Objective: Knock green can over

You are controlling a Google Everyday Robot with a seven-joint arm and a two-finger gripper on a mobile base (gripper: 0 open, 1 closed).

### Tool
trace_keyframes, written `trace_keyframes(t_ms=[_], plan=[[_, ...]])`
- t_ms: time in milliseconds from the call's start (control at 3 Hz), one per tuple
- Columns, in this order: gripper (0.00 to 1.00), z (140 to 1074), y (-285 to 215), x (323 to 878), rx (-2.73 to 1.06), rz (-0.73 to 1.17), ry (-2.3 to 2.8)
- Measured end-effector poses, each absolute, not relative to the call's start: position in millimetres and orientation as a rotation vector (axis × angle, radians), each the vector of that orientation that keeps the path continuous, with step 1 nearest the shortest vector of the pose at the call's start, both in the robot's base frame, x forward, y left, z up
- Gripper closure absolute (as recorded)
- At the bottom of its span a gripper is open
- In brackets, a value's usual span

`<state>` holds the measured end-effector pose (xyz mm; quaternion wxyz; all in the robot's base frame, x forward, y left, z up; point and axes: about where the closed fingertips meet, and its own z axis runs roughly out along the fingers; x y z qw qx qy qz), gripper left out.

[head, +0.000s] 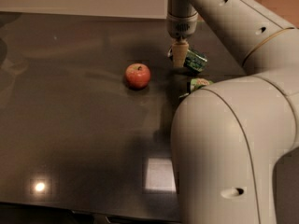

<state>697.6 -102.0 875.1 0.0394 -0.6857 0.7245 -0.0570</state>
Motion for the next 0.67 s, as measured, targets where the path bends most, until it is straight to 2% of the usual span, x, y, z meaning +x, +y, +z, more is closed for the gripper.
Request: trace_keyframes(t_ms=[333, 667], plan=[[0.13, 865.4, -100.2, 692.5, -2.182, -0.182, 2.197], [0.00, 853.0, -99.5, 683.2, -2.271, -0.147, 2.162]])
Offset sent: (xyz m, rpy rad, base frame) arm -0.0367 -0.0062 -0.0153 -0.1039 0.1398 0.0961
